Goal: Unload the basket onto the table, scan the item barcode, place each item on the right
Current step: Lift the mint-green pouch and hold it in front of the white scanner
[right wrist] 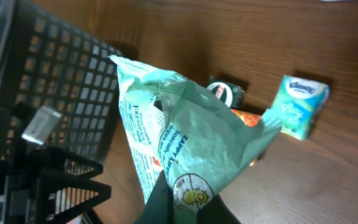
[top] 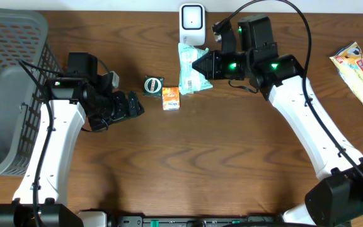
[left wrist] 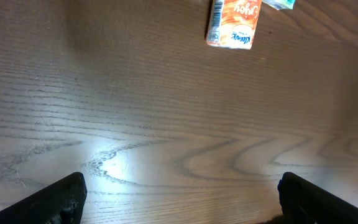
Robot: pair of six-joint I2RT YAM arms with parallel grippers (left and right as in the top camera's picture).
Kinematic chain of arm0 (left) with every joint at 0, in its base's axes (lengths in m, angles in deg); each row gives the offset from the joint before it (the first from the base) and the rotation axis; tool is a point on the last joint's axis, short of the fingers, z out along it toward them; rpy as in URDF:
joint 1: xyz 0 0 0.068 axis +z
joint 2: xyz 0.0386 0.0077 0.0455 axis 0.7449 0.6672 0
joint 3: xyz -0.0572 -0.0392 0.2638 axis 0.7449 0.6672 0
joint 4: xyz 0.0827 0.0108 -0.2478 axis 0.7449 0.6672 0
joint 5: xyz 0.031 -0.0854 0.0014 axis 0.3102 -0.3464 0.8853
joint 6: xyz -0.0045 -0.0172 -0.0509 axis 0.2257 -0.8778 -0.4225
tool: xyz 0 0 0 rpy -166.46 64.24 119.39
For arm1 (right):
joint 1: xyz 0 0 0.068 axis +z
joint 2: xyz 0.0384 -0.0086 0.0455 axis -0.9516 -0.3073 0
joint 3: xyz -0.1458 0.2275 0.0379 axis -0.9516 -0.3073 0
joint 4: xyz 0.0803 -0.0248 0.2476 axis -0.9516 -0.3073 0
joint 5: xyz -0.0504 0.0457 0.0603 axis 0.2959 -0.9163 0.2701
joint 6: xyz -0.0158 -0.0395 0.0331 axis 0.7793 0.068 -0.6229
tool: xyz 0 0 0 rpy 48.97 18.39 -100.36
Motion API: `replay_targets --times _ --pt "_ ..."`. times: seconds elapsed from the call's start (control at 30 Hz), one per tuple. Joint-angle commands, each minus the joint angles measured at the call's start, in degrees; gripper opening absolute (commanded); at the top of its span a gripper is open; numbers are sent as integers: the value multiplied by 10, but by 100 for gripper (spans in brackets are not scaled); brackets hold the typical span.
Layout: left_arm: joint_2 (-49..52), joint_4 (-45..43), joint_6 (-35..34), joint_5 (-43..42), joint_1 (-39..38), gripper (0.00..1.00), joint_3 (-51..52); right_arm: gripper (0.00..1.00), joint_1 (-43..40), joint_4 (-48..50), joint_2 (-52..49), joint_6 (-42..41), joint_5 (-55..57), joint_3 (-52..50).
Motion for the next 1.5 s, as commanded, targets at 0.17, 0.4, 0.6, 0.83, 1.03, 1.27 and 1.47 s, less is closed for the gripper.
replay_targets --times 0.17,0.4,0.6,0.83,1.03,1.27,1.47 --pt "4 1 8 -3 -1 98 1 1 2 0 14 -2 10 10" --pt "4 1 8 -3 -1 98 1 1 2 -1 14 -2 10 10" --pt "4 1 8 -3 -1 98 1 1 2 -1 14 -2 10 10" --pt "4 1 8 -3 -1 98 1 1 2 -12 14 13 38 10" --pt "4 1 8 -3 -1 98 1 1 2 -26 14 13 53 10" --pt "4 1 8 -3 -1 97 1 1 2 -27 14 13 53 10" --pt "4 1 8 -3 -1 98 1 1 2 -28 14 13 56 10"
